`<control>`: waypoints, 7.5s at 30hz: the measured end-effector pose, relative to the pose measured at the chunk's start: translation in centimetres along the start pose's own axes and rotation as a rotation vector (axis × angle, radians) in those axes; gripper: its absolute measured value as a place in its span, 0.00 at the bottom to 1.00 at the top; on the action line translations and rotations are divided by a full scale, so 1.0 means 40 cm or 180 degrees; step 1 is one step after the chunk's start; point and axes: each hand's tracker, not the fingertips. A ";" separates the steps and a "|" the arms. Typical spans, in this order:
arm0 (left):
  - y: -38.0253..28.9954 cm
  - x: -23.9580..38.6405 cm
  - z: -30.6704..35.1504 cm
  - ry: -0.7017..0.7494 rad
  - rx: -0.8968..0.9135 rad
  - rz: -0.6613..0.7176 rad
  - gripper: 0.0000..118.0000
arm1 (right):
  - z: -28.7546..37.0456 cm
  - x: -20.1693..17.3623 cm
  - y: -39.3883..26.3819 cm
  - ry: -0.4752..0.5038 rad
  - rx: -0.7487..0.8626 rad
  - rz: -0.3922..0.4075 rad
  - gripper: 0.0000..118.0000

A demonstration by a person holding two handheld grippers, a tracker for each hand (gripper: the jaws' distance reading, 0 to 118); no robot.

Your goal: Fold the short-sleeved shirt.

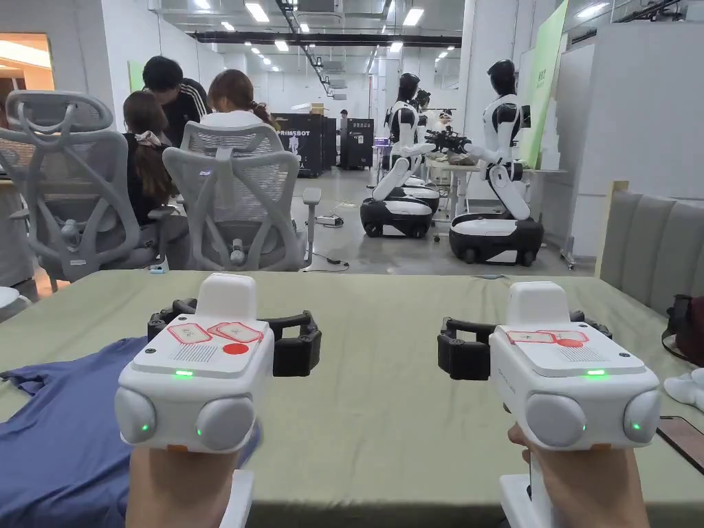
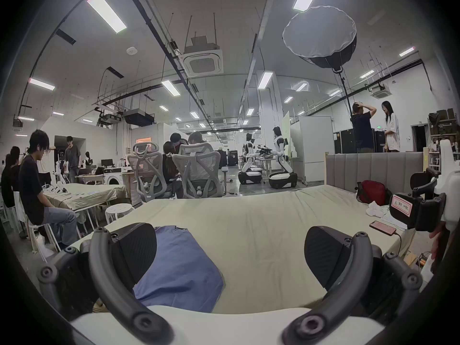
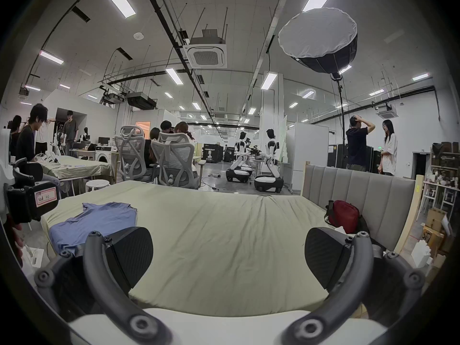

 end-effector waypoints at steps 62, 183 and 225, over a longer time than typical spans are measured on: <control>0.012 0.008 0.021 -0.0034 0.0105 -0.0052 1.00 | 0.009 0.007 0.004 -0.0101 0.0035 -0.0040 1.00; -0.401 -0.520 -1.088 0.0074 -0.2925 0.0632 0.00 | -0.704 -0.415 -0.262 0.1230 -0.1351 0.0064 0.00; -0.195 0.436 -0.960 -0.1800 -0.1333 0.0005 0.75 | -0.483 0.213 -0.195 -0.0428 -0.1248 -0.0146 0.00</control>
